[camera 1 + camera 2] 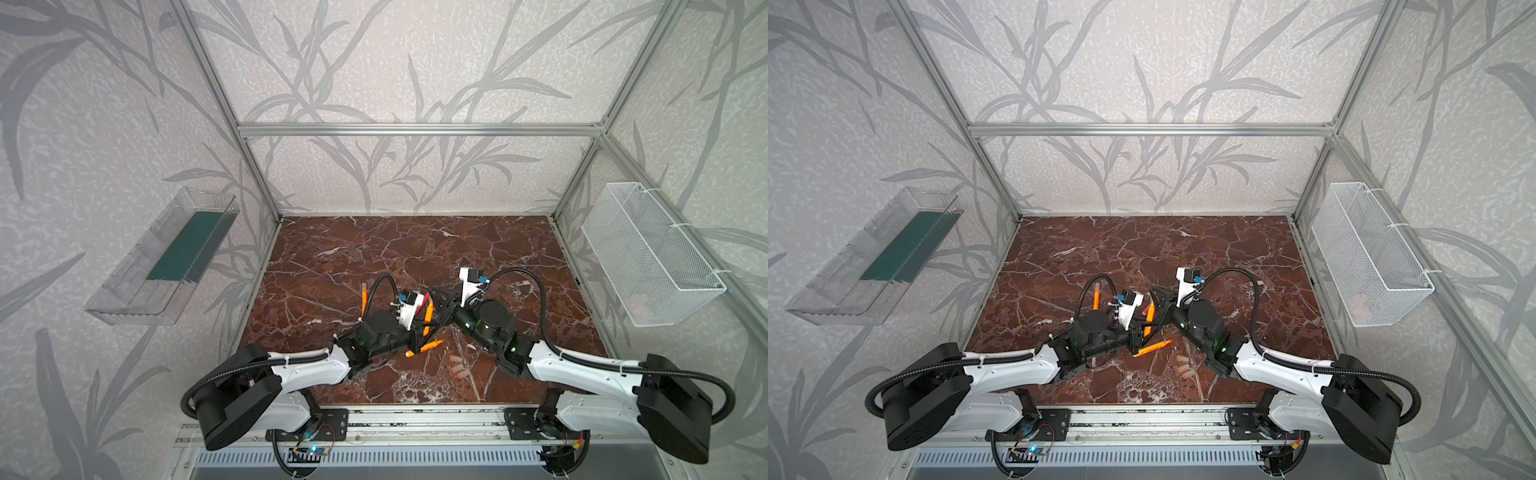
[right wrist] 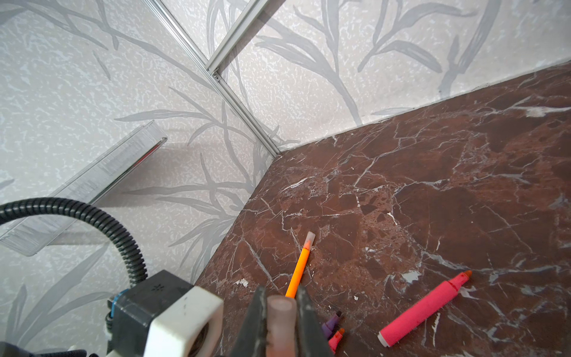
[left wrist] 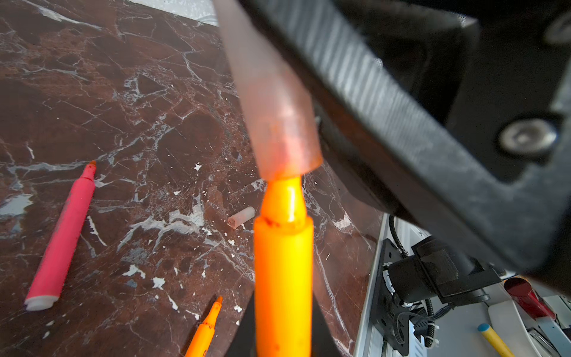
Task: Insert the pens into the pen caps
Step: 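Align the cap over the highlighter tip held by the left gripper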
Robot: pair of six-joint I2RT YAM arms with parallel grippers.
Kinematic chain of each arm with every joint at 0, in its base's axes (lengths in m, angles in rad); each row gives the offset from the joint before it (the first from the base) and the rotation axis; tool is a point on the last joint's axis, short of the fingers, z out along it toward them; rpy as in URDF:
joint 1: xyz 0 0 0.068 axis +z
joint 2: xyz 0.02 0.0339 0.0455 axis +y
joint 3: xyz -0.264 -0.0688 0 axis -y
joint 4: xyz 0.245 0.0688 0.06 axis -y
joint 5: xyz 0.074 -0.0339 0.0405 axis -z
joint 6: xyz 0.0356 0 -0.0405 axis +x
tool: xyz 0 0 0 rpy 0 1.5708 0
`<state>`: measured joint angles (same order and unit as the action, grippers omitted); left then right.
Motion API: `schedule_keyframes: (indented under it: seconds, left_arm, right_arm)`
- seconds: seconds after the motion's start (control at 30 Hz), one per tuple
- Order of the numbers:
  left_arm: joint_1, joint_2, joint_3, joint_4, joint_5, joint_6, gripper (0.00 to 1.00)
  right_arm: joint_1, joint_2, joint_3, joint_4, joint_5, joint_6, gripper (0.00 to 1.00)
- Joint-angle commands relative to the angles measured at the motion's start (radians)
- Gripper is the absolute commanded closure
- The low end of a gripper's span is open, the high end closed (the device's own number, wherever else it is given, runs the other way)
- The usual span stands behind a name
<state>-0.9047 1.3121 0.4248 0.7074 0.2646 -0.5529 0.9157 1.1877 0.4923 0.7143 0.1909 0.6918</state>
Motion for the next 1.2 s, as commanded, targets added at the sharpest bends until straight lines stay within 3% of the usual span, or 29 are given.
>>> schedule_keyframes:
  seconds: [0.0, 0.87, 1.17]
  left_arm:
    - [-0.004, -0.023, -0.001, 0.024, -0.016, -0.003, 1.0]
    - [0.019, -0.049, -0.014, 0.133, 0.1, -0.052, 1.0]
    - [0.02, -0.107, -0.043, 0.097, 0.022, -0.035, 1.0]
  right_arm:
    - [0.024, -0.022, -0.035, 0.017, 0.005, 0.024, 1.0]
    - [0.086, -0.066, -0.163, 0.128, -0.078, -0.006, 1.0]
    - [0.101, -0.071, -0.165, 0.113, -0.075, 0.037, 0.98]
